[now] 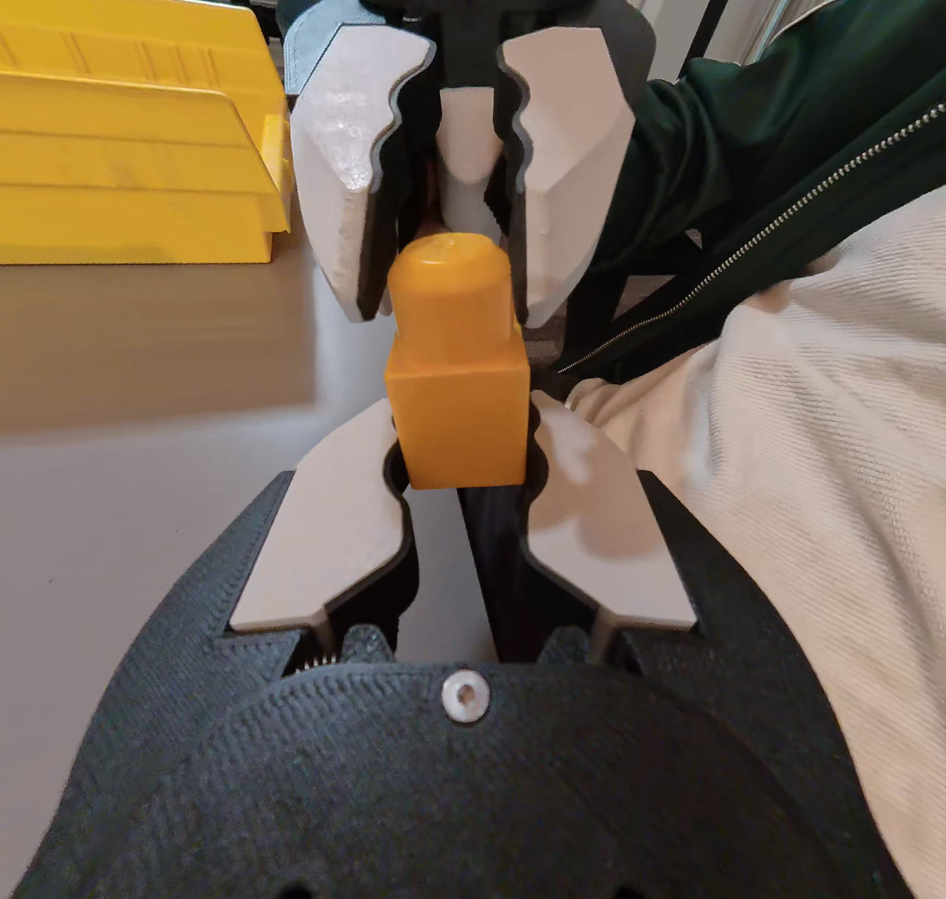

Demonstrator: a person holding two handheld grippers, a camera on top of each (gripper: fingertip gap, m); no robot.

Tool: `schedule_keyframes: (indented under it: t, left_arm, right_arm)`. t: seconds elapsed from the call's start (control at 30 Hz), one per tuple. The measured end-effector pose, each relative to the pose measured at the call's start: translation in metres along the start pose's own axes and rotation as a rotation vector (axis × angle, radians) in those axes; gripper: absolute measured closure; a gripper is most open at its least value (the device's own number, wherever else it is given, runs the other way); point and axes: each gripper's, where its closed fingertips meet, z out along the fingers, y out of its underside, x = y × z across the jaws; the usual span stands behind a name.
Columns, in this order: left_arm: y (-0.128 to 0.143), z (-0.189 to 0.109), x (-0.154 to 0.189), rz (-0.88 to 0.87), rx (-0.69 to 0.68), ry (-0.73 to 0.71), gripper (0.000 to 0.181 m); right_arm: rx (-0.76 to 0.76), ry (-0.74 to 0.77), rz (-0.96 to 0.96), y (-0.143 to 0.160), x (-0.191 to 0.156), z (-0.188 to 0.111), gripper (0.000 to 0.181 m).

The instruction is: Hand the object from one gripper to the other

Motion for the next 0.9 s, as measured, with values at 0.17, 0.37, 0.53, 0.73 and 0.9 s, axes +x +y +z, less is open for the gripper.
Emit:
schedule_keyframes:
  t: [0.17, 0.37, 0.53, 0.73, 0.9]
  left_arm:
    - [-0.007, -0.003, -0.003, -0.015, 0.051, -0.012, 0.141]
    - [-0.032, -0.023, -0.013, -0.059, 0.226, -0.047, 0.141]
    - [-0.037, -0.025, -0.012, -0.032, 0.253, -0.057, 0.141]
    - [-0.036, -0.018, -0.005, 0.021, 0.219, -0.059, 0.141]
    - [-0.036, -0.018, -0.004, 0.012, 0.226, -0.052, 0.141]
  right_arm:
    - [0.082, 0.023, -0.052, -0.011, 0.005, -0.002, 0.139]
    - [0.195, 0.072, -0.101, -0.027, 0.012, -0.011, 0.105]
    - [0.130, 0.022, -0.039, -0.010, 0.009, -0.001, 0.110]
    - [0.080, -0.053, -0.026, -0.001, 0.000, 0.003, 0.141]
    - [0.079, -0.059, -0.010, 0.000, 0.000, 0.003, 0.146]
